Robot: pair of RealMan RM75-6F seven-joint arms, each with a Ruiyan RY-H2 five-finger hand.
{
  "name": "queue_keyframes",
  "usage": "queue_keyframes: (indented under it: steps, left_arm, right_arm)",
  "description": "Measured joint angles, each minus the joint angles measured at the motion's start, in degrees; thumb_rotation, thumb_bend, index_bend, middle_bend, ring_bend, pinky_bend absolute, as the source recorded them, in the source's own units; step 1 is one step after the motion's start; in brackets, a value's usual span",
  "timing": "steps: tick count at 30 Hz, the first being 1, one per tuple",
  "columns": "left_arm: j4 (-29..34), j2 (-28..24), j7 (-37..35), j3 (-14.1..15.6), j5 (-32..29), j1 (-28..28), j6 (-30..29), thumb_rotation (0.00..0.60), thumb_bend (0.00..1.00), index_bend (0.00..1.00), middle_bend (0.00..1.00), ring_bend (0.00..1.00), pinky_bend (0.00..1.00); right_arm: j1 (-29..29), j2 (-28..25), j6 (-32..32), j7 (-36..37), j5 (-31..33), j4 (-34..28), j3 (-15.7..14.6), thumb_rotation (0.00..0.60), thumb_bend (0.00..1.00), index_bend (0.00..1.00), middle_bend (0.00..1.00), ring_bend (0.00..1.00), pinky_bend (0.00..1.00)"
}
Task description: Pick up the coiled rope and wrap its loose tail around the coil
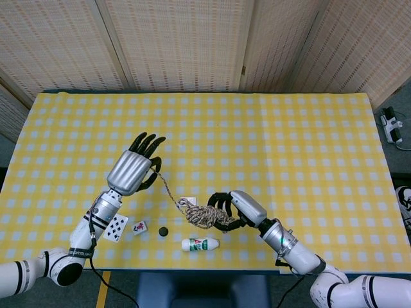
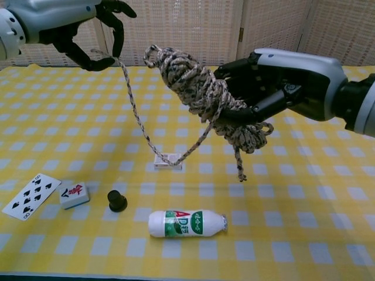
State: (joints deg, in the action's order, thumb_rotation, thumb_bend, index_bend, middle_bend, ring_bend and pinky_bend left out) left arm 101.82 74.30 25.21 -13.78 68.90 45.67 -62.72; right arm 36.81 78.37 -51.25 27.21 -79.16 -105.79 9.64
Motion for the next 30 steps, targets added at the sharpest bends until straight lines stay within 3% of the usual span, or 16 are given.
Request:
queue_keyframes:
  steps: [21,30]
  left_arm:
    - [6.14,5.26,3.19,-1.29,0.96,3.98,-0.69,0.600,0.50,0.61,0.11,0.03,0.00]
    - [8.33,5.24,0.16,0.50,3.87,2.88,-1.41,0.600,0.50,0.61,0.11,0.03,0.00]
  right_arm:
    - [6.62,6.74,8.26,-9.54,21.67,-1.08,1.92,0.600,0.68,0.79,0.68,0.76,0.67]
    - [7.51,13.28,2.23,-10.29,32.76,0.76,6.11,0.600,0.68,0.80,0.69,0.77,0.69]
